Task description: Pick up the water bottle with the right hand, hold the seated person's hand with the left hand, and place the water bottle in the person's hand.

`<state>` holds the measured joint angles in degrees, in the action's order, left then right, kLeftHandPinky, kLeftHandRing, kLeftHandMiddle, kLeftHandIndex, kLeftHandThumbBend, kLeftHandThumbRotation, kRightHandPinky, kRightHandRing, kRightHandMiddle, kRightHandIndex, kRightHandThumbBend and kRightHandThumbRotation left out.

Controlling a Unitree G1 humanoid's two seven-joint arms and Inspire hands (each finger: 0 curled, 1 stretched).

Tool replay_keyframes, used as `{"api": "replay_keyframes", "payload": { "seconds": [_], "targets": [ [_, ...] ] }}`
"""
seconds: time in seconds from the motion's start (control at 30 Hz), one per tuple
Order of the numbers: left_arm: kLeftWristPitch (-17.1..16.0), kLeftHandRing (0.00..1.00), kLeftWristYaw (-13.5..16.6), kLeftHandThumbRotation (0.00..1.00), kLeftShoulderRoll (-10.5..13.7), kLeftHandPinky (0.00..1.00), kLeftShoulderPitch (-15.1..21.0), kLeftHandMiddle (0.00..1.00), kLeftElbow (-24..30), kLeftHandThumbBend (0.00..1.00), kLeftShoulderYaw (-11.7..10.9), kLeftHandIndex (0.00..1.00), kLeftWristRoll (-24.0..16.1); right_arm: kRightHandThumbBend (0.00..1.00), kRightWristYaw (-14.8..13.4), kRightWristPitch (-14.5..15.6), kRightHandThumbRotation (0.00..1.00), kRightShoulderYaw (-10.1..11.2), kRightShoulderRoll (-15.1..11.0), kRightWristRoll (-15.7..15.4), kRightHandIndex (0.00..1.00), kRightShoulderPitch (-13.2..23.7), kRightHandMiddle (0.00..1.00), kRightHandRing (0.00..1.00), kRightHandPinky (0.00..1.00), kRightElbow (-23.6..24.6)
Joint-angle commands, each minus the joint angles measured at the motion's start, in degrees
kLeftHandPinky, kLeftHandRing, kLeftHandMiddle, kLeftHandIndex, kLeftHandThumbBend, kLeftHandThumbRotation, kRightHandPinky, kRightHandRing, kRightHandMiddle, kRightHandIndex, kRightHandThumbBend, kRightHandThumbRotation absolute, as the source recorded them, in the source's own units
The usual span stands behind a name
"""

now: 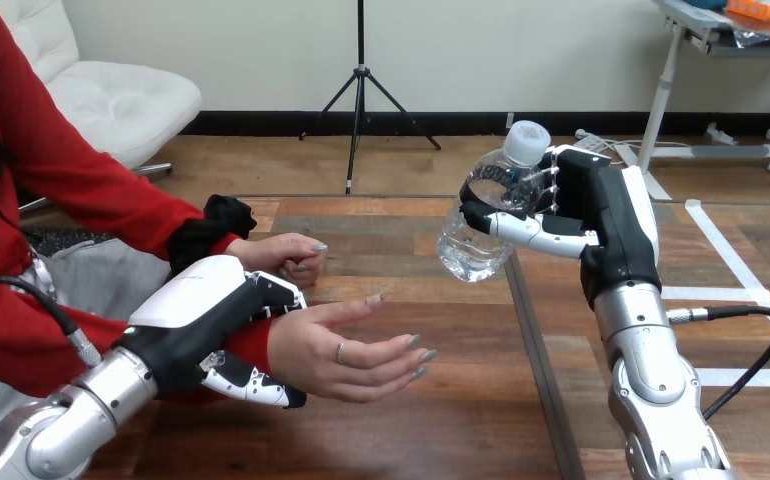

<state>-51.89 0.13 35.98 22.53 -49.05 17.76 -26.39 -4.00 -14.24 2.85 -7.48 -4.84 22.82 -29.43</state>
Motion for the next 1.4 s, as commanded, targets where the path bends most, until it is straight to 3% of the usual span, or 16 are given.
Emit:
{"api": "replay_keyframes", "payload": {
  "seconds": [0.0, 0.6, 1.37],
  "targets": [
    [-3.46, 0.33, -0.79, 0.08, -1.99, 0.25, 4.17, 0.41, 6.39, 0.73, -2.39, 0.45, 3.74, 0.87, -0.95, -2.63, 0.0, 0.85, -0.24, 0.38, 0.42, 5.38, 0.38, 0.33, 0.27, 0.63],
    [-4.8, 0.35, -3.48, 0.12, -2.79, 0.27, 4.27, 0.43, 8.0, 0.72, -3.45, 0.45, 5.8, 0.88, -2.06, -2.83, 0.0, -0.06, -0.48, -1.2, 0.42, 5.99, 0.38, 0.32, 0.26, -0.74],
    [-4.48, 0.32, -4.23, 0.13, -5.09, 0.24, 5.01, 0.42, 11.62, 0.7, -3.7, 0.46, 6.6, 0.89, -2.36, -3.81, 0.0, -1.65, 2.06, -2.35, 0.42, 6.98, 0.38, 0.32, 0.26, -5.52]
  ]
}}
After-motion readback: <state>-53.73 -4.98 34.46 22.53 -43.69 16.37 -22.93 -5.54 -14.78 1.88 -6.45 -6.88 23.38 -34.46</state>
